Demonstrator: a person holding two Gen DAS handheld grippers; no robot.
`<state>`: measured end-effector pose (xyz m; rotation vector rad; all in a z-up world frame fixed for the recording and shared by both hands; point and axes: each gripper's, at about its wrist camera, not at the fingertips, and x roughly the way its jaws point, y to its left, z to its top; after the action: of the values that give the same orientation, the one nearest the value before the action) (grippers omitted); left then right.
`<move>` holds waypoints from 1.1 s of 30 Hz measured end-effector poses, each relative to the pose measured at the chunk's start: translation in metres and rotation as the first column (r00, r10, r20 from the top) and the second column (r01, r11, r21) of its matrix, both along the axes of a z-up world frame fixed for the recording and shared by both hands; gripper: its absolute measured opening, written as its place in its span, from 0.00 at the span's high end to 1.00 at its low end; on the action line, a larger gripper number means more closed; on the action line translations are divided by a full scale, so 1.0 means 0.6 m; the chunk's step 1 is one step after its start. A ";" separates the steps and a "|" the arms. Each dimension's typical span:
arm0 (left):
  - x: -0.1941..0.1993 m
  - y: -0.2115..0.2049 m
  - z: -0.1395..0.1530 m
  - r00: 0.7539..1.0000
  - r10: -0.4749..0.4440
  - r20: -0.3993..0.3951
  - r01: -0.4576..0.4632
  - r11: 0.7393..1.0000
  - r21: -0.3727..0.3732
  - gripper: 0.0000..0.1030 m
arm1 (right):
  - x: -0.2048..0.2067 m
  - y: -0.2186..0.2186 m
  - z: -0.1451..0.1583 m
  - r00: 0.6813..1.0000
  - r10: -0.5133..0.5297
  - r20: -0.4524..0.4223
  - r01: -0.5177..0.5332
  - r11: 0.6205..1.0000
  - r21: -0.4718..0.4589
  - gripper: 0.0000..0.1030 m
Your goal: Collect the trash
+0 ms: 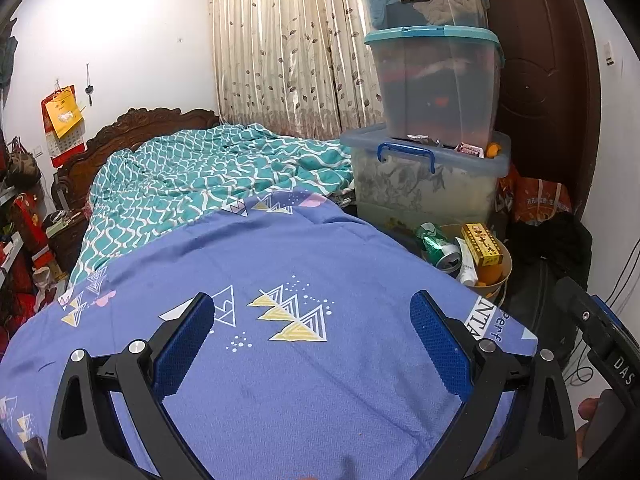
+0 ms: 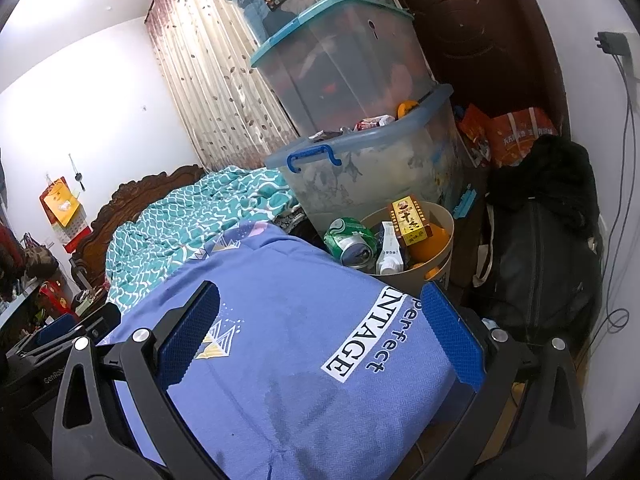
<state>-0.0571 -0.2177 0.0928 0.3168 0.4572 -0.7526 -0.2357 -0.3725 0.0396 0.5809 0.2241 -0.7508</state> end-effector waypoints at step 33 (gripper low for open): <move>-0.008 0.003 -0.001 1.000 0.014 0.020 -0.014 1.000 0.010 0.08 | 0.007 0.009 -0.001 1.000 0.018 -0.002 -0.018 1.000 0.000 0.03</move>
<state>-0.0617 -0.2157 0.0920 0.3300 0.4446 -0.7329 -0.2317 -0.3673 0.0389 0.5777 0.2306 -0.7342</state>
